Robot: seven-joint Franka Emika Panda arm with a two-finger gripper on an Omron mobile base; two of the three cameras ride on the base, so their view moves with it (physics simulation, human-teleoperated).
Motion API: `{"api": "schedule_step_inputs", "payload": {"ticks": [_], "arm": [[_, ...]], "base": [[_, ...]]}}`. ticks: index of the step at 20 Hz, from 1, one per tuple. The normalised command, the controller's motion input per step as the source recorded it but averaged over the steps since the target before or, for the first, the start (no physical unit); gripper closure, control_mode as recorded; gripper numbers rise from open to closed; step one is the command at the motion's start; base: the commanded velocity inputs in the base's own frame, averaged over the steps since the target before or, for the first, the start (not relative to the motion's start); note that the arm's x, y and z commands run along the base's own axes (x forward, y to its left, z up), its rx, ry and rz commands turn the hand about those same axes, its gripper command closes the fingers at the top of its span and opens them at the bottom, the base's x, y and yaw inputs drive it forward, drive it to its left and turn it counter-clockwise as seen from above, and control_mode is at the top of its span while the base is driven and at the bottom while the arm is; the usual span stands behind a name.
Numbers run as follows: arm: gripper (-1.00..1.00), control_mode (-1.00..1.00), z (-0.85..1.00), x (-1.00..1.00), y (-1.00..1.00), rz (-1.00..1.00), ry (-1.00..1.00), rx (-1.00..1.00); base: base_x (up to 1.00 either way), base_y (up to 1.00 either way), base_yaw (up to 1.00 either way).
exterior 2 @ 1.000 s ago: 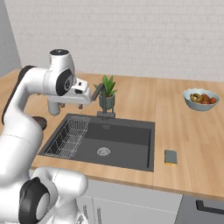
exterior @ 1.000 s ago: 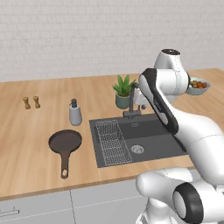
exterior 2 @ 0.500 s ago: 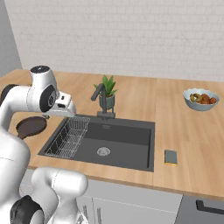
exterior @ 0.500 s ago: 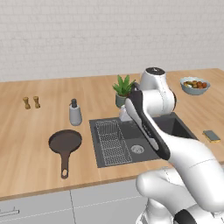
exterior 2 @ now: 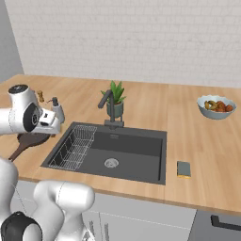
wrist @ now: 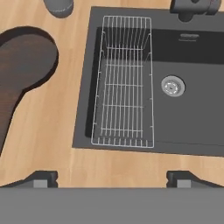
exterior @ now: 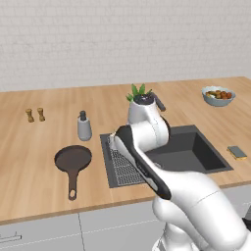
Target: Pick the pan and sponge and place them into the sink. Then turn on the water.
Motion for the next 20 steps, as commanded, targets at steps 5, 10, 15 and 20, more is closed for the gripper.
{"api": "schedule_step_inputs", "payload": {"ticks": [5,10,15,20], "arm": [[-1.0,-1.0,-0.26,0.0,0.88,-0.04,0.0,-0.09],[-1.0,-1.0,-0.29,0.0,0.68,0.0,0.06,-0.06],[-1.0,-1.0,-0.26,0.0,0.73,-0.01,0.22,-0.01],[-1.0,-1.0,-0.25,0.11,0.7,-0.01,0.2,-0.03]], "base": [[0.0,0.0,0.0],[0.0,0.0,0.0],[0.0,0.0,0.0],[0.0,0.0,0.0]]}}
